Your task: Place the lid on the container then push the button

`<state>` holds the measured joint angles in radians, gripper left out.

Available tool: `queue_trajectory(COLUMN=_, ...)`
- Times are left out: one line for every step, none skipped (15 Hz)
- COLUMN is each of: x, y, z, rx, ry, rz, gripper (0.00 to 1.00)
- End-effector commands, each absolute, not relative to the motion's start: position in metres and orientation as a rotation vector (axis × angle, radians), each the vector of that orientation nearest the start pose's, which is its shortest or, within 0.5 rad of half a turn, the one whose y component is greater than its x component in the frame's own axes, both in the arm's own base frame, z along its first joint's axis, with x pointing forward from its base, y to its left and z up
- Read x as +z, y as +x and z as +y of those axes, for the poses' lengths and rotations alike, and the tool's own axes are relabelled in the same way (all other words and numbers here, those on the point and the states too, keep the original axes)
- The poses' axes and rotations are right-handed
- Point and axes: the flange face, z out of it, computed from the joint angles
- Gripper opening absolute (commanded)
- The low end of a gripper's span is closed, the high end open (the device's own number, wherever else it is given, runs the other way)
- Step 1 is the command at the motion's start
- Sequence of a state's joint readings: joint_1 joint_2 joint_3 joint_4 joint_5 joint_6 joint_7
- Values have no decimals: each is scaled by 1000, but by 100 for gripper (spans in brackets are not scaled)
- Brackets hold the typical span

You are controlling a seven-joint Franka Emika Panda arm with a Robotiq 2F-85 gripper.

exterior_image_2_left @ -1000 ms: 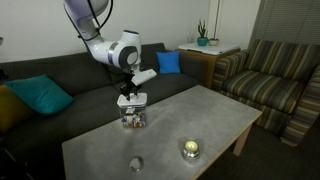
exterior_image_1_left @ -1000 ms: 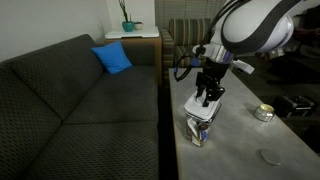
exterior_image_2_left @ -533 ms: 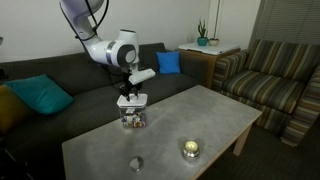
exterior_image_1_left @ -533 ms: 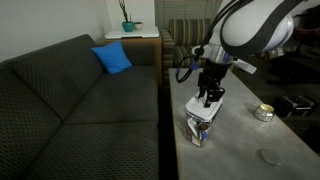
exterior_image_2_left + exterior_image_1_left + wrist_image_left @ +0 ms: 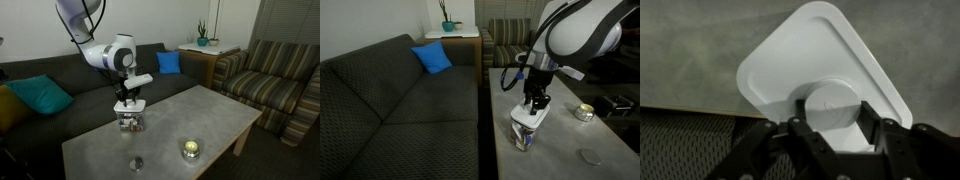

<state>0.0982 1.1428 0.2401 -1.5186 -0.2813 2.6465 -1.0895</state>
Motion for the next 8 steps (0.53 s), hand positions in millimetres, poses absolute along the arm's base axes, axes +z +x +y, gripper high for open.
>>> queue_trajectory(x=-3, y=618, z=209, rx=-60, ry=-2250, rz=-2103, gripper=79)
queue_trajectory(x=-1, y=616, z=210, rx=-64, ry=-2271, rz=-2095, gripper=81)
queue_trajectory(x=3, y=613, z=211, rx=-70, ry=-2293, rz=-2080, gripper=86)
queue_trajectory(x=7, y=611, z=212, rx=-64, ry=-2324, rz=-2065, gripper=94)
queue_trajectory(x=8, y=606, z=214, rx=-77, ry=-2341, rz=-2046, gripper=98)
queue_trajectory(x=10, y=603, z=216, rx=-79, ry=-2359, rz=-2032, gripper=100)
queue_trajectory(x=15, y=600, z=217, rx=-82, ry=-2374, rz=-2020, gripper=100)
queue_trajectory(x=19, y=597, z=219, rx=-92, ry=-2391, rz=-2010, gripper=100)
